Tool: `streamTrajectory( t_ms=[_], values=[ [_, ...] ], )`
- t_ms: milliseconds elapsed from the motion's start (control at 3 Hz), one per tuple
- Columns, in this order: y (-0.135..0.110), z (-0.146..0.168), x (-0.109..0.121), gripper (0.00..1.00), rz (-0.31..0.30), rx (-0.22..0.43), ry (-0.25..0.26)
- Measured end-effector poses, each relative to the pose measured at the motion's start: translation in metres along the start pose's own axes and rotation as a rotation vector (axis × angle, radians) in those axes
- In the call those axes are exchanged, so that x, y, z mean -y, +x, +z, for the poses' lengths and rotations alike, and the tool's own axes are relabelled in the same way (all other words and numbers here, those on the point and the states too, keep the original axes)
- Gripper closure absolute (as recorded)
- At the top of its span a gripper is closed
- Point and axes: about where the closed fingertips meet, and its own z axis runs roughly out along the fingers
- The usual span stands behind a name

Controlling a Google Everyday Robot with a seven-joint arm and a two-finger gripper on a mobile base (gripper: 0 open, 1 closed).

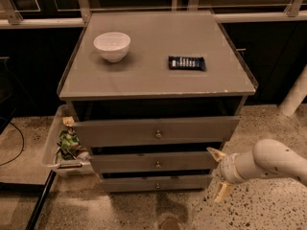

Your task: Open middle drawer

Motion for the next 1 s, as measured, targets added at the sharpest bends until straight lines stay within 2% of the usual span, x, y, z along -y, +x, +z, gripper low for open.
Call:
streamTrajectory(
  t_ms=[333, 667, 1000],
  values=[
    [0.003, 0.036, -0.001, 0.0, -0.111, 0.043, 0.039],
    [-0.003, 0.062, 0.007, 0.0, -0.182, 0.08, 0.071],
    [-0.005, 0.068, 0.007, 0.0, -0.193, 0.075, 0.068]
  ],
)
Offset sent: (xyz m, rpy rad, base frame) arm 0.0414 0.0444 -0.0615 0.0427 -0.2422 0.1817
